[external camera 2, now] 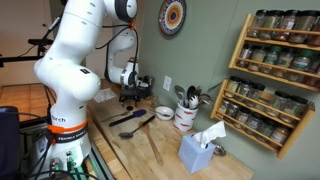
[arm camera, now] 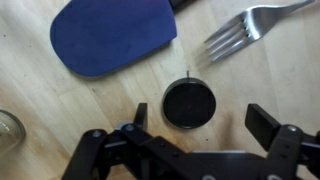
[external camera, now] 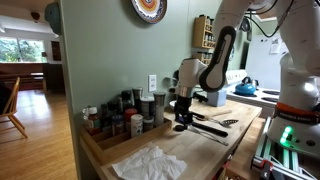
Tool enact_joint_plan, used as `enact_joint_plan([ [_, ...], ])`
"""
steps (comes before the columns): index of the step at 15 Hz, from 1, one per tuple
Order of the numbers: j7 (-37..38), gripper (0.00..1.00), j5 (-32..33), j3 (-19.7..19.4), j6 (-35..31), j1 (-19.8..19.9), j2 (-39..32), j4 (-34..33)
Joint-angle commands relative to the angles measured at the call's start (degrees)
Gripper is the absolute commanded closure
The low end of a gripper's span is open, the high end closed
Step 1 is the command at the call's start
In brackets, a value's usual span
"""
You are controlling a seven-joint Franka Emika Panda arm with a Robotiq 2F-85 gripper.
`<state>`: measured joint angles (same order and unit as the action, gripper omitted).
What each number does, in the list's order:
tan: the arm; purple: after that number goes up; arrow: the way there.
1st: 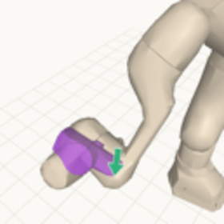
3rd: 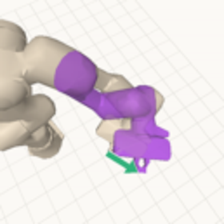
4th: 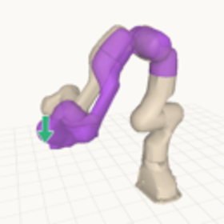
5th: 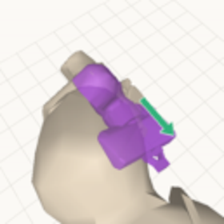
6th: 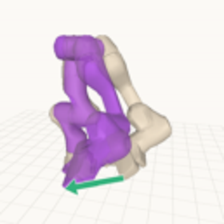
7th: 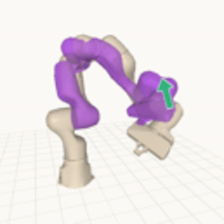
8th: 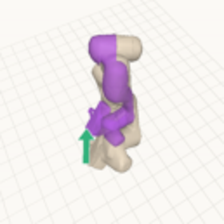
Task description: Pick up the black lid near the fork and put it on the clear spice bottle top which is near the wall socket
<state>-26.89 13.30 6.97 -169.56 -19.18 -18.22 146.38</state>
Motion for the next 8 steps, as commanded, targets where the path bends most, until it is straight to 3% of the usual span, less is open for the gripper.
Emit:
enact_joint_plan([
  [1, 3.8, 0.0, 4.1, 0.2, -0.6, 0.3, -2.9, -1.8],
  [3, 5.1, 0.0, 5.4, -0.1, -0.5, -0.2, -3.8, -2.4],
  [4, 4.0, 0.0, 3.6, -1.9, -0.8, -2.5, -4.0, -2.5],
  [6, 6.2, 0.03, 6.4, -0.4, -0.2, -0.6, -4.5, -3.0],
  [8, 5.8, 0.27, 5.6, -2.3, -0.1, -2.6, -4.5, -3.1],
])
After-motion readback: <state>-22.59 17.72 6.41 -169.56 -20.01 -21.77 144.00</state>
